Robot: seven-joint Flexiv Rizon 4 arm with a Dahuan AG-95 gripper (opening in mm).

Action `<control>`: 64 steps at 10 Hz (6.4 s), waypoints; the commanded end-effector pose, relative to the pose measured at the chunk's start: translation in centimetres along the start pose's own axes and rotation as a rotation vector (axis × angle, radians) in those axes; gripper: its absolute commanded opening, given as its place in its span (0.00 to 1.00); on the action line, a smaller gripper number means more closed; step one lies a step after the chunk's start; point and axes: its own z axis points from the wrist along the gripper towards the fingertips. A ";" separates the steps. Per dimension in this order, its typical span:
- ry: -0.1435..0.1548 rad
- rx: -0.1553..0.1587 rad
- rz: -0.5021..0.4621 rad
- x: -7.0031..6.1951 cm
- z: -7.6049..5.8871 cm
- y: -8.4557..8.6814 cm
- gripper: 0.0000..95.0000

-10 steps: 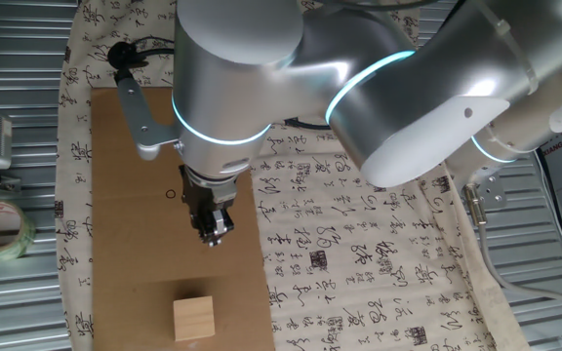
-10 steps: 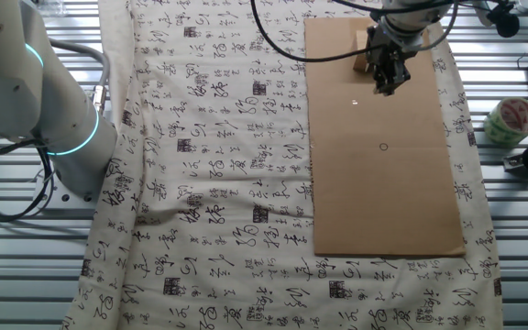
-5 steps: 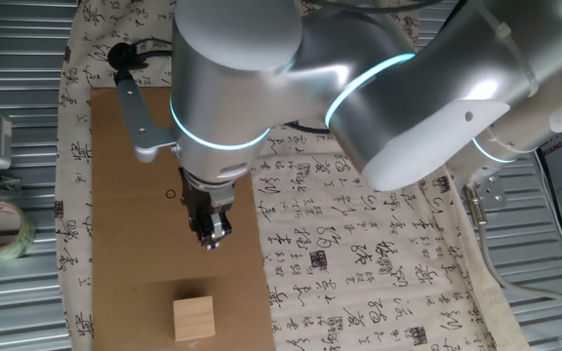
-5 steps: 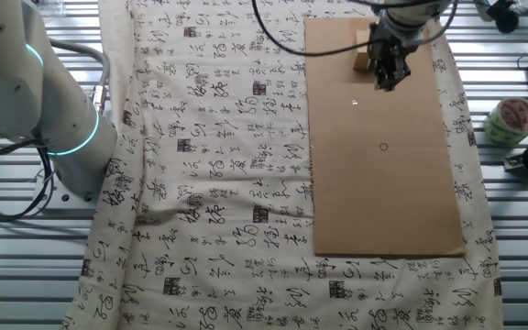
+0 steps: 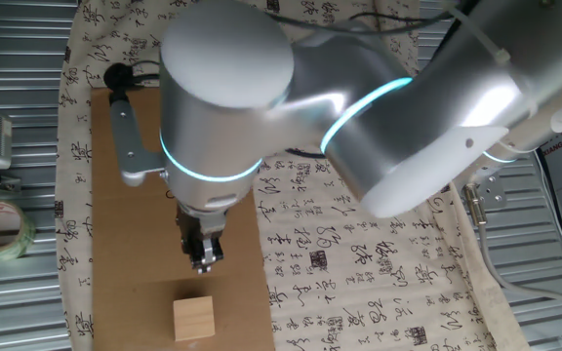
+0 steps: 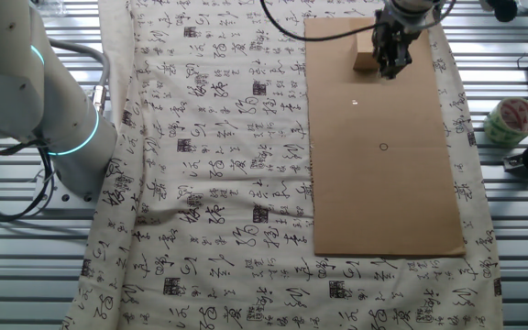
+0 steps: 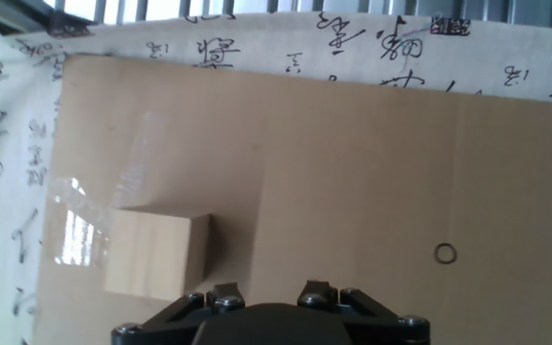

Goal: Grab the block and place it at the designated location

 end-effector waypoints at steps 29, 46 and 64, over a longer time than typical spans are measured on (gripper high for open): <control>-0.045 0.055 0.180 -0.9 2.5 6.8 1.00; -0.090 0.078 0.208 -0.4 5.9 8.5 1.00; -0.095 0.073 0.151 -0.1 7.3 8.4 1.00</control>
